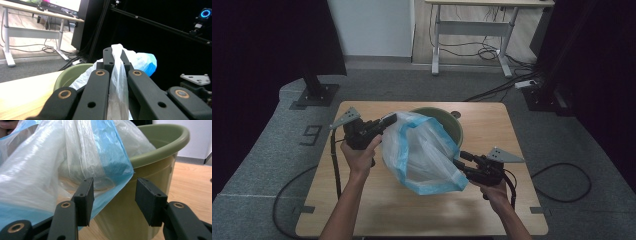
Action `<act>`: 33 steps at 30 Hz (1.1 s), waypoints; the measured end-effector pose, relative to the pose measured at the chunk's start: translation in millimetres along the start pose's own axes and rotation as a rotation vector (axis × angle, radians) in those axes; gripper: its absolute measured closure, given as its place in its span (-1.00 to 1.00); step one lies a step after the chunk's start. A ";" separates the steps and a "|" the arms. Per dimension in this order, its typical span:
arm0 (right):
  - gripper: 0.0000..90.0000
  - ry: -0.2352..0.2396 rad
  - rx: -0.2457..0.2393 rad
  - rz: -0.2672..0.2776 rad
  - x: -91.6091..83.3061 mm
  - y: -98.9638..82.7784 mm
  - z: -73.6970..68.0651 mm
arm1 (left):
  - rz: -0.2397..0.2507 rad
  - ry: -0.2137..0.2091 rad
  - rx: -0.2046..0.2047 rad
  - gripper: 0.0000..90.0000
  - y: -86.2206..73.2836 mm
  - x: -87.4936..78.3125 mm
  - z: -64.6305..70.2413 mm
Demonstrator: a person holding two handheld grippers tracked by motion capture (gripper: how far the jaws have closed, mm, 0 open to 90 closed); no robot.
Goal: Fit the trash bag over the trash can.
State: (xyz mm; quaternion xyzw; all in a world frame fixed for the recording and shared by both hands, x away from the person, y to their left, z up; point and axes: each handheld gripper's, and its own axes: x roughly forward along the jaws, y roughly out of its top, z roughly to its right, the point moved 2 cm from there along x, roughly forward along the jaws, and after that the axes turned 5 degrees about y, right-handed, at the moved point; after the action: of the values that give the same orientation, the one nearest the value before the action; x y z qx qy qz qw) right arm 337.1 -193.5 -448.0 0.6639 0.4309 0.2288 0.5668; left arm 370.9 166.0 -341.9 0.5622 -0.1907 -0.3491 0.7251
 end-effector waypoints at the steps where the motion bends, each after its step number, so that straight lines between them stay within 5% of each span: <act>1: 0.05 0.005 0.006 -0.003 2.0 -0.6 -0.1 | 0.000 -0.006 -0.005 0.98 -0.5 -0.4 -0.5; 4: 0.19 0.021 0.015 -0.006 7.3 -2.7 -0.6 | -0.004 -0.014 -0.011 0.98 -2.8 -0.3 -1.3; 11: 0.96 0.027 -0.040 -0.002 7.1 -1.8 -5.3 | -0.015 -0.024 -0.013 0.98 -6.0 1.6 -1.9; 21: 0.97 -0.118 -0.145 -0.014 -13.1 27.0 -3.7 | -0.013 -0.021 -0.014 0.98 -3.9 3.7 -3.2; 33: 0.97 -0.283 -0.183 -0.049 12.6 78.2 47.0 | -0.065 0.016 -0.035 0.98 -2.0 16.0 -18.7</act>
State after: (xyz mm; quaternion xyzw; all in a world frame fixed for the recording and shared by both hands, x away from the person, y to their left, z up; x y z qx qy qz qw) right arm 405.4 -208.1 -388.0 0.6245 0.3402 0.1573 0.6852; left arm 393.8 167.0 -351.2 0.5581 -0.1604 -0.3713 0.7246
